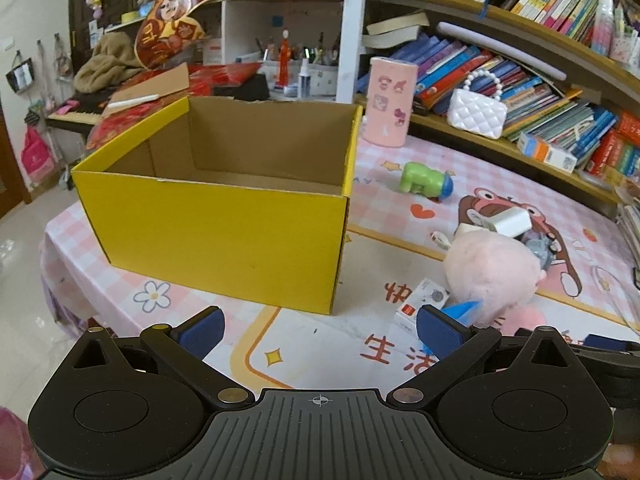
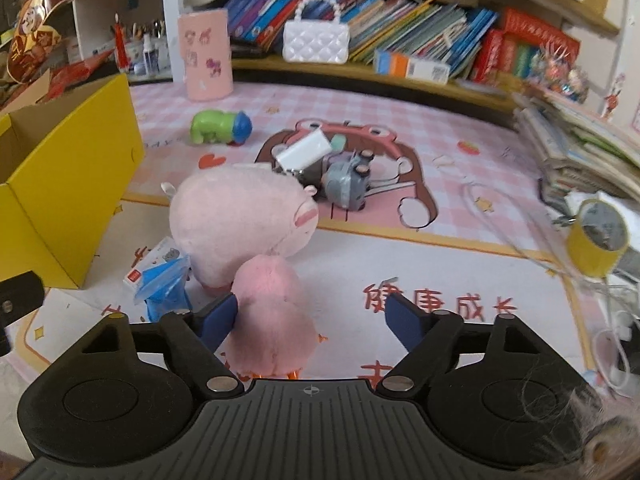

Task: Organize objects
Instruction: 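Grasp the pink plush toy with the right tool while the left tool grasps the blue clip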

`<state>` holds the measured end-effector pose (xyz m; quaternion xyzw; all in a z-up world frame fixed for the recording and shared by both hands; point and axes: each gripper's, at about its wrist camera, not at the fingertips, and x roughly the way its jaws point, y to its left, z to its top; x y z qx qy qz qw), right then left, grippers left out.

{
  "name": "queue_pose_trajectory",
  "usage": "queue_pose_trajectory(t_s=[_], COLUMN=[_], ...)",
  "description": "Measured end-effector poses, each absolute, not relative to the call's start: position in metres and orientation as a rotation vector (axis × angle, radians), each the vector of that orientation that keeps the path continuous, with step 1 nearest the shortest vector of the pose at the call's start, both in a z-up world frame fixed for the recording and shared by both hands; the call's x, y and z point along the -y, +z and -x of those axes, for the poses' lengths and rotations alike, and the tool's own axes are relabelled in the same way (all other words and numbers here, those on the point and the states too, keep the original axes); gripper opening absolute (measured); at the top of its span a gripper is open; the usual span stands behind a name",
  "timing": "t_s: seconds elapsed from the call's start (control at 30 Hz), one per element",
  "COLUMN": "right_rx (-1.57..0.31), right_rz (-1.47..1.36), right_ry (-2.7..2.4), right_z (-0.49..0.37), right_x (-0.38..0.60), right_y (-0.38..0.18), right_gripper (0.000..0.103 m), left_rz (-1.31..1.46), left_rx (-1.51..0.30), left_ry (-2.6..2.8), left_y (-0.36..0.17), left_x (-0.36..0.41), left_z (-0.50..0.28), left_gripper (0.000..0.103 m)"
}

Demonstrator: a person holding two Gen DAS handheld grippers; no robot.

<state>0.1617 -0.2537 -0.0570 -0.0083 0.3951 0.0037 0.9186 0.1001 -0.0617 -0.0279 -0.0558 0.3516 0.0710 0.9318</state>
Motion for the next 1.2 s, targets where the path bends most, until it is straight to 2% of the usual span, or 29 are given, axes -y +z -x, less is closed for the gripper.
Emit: queue_pose_trajectory(t_s=[0.1,0.17,0.2,0.23,0.27,0.33,0.43,0.5,0.67,0.87,1.03,1.13,1.2], right_rx=[-0.822,-0.827,-0.829,-0.829,-0.835,-0.867,-0.889,-0.899,-0.909,-0.800,-0.798,-0.778,-0.766], right_rz=[0.027,0.031,0.034,0.035,0.040,0.058,0.044,0.048,0.033,-0.031,-0.160,-0.153,-0.142], right_ry=[0.057,0.098,0.118,0.143,0.162,0.201,0.223,0.233,0.219,0.152,0.093,0.082,0.073], right_z=[-0.169,-0.171,-0.172,-0.173,-0.174,-0.175,-0.174,-0.172,-0.170,-0.163,-0.164,-0.159,-0.156], right_x=[0.252,0.250,0.249,0.247,0.246,0.243,0.244,0.246,0.253,0.278,0.305,0.313,0.318], right_y=[-0.063,-0.066,-0.067,-0.068,-0.068,-0.070,-0.071,-0.073,-0.076,-0.046,-0.034,-0.030,-0.028], right_gripper=[0.071,0.057,0.053,0.044,0.042,0.042,0.051,0.052,0.046,0.046,0.046,0.046,0.046], left_rz=[0.100,0.098,0.099,0.100,0.102,0.108,0.107,0.100,0.071,0.065,0.031,-0.022,-0.048], left_rx=[-0.725,-0.726,-0.726,-0.723,-0.720,-0.710,-0.703,-0.701,-0.734,-0.756,-0.761,-0.769,-0.783], left_ry=[0.169,0.181,0.183,0.184,0.181,0.170,0.150,0.144,0.112,0.080,0.001,-0.042,-0.052], left_y=[-0.028,-0.027,-0.027,-0.027,-0.026,-0.026,-0.025,-0.024,-0.025,-0.028,-0.036,-0.045,-0.052], left_x=[0.063,0.064,0.065,0.065,0.066,0.069,0.074,0.077,0.083,0.094,0.117,0.136,0.143], left_z=[-0.101,-0.102,-0.103,-0.103,-0.103,-0.103,-0.105,-0.105,-0.106,-0.113,-0.127,-0.140,-0.147], left_gripper=[0.103,0.103,0.103,0.103,0.103,0.103,0.103,0.103,0.103,0.103,0.101,0.086,0.065])
